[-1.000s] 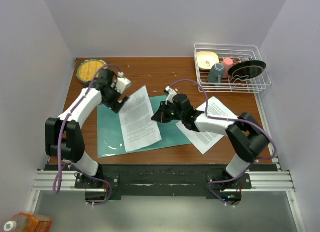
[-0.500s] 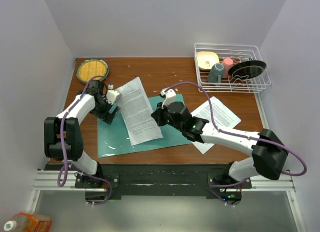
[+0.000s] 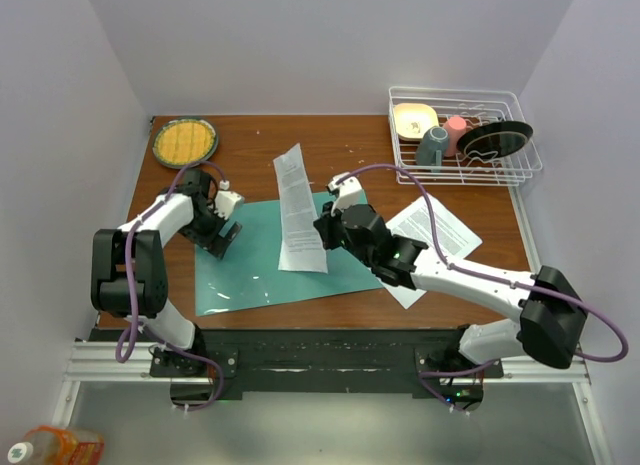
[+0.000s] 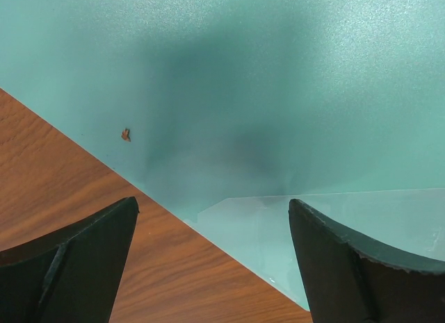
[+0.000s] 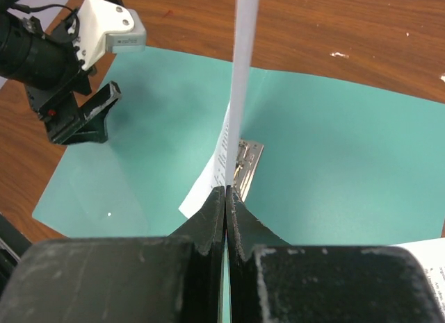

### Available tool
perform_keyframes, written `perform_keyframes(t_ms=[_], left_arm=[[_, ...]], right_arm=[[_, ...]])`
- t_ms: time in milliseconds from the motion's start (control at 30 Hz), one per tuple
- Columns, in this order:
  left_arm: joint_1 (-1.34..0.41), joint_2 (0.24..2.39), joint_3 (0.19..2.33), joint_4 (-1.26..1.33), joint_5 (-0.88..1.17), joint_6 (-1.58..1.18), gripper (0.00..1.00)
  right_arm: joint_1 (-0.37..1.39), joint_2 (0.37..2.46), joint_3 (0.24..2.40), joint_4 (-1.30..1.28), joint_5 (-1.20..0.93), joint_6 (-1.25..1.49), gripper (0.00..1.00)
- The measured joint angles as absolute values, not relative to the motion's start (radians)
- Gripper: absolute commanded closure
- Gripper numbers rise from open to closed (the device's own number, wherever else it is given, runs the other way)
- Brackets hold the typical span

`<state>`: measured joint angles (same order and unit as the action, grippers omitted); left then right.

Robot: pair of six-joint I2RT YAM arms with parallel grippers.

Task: Put the files into the folder

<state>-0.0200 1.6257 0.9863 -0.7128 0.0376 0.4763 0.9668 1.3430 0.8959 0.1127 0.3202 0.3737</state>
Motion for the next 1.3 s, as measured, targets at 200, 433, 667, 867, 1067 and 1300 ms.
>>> perform_keyframes(t_ms=[200,433,667,867,1067,1300], left_arm=[[-0.02,1.624,0.974,-0.707,0.038,0.484,0.05],[-0.02,1.623,0.957,-0.704,0.041,0.489,0.05],[-0.02,1.621,0.957,-0.703,0.045,0.491,0.06],[-0.02,1.612,0.95,-0.699,0.049,0.491,0.06],[-0.02,1.604,0.95,-0.7,0.062,0.491,0.07],[-0.02,1.596,0.95,-0.701,0.071,0.492,0.07]], right_arm=[[0.969,1.368,0.891,0.113,0.314,0.39,1.0],[0.976,1.382,0.879,0.126,0.296,0.419,1.0],[1.019,1.44,0.874,0.134,0.293,0.449,1.0],[1.033,1.448,0.874,0.135,0.293,0.456,1.0],[1.034,1.452,0.881,0.121,0.302,0.442,1.0],[1.034,1.478,0.887,0.135,0.296,0.449,1.0]])
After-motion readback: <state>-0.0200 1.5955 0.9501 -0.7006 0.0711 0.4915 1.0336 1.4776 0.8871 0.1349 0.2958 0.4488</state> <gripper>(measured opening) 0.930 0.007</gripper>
